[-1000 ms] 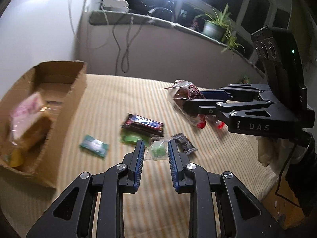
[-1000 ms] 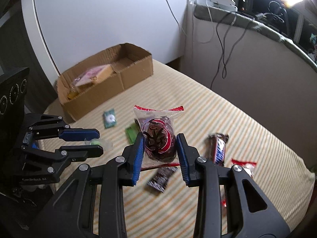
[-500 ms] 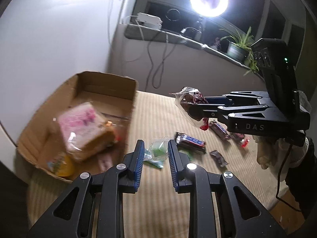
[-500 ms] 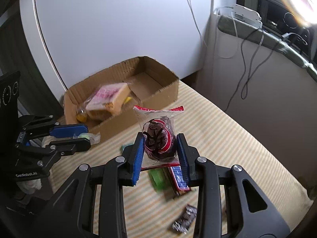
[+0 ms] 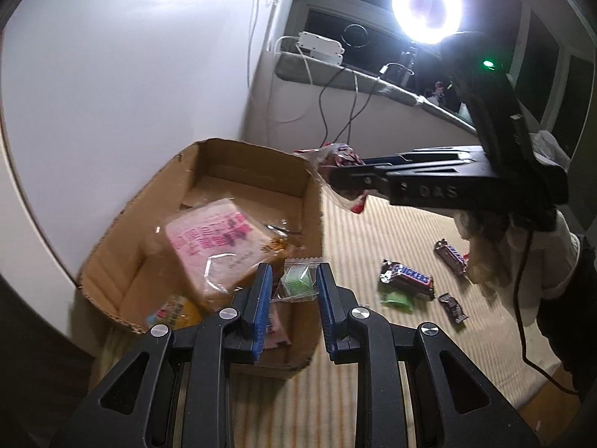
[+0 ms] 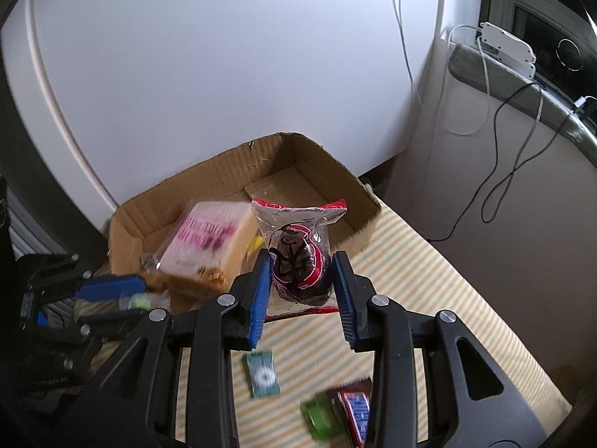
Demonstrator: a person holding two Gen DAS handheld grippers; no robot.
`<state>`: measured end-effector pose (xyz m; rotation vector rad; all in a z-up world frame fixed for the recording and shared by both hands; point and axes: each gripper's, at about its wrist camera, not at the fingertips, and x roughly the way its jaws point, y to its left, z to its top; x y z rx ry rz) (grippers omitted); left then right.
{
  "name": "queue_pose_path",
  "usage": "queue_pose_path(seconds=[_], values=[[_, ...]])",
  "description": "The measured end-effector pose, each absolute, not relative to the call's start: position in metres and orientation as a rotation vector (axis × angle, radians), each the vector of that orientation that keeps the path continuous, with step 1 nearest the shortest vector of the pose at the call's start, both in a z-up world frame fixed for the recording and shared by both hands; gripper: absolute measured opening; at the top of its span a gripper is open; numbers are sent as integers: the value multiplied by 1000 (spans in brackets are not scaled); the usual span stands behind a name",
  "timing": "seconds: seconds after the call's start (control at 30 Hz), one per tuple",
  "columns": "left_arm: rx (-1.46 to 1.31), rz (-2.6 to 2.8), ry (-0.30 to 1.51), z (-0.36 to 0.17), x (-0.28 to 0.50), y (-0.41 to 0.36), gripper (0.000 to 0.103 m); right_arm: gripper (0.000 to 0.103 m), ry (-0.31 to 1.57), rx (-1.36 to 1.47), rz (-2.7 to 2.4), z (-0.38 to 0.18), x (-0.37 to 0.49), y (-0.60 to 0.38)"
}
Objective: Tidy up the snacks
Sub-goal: 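Carry the chocolate bag and green candy in both tools over the box, then open both tools to drop the chocolate bag and green candy into the box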
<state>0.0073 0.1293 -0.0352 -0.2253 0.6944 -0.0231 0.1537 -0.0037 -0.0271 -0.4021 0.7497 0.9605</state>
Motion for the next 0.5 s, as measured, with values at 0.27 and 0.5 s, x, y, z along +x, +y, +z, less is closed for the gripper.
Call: queue_pose_path(seconds=[0.27,0.5], values=[[-230,-1,703,-37,9,139,23,34,782,-425,965,-41,171,31],[-231,11,704,-36,10,140,23,34,800,-420,965,-47,179,43]])
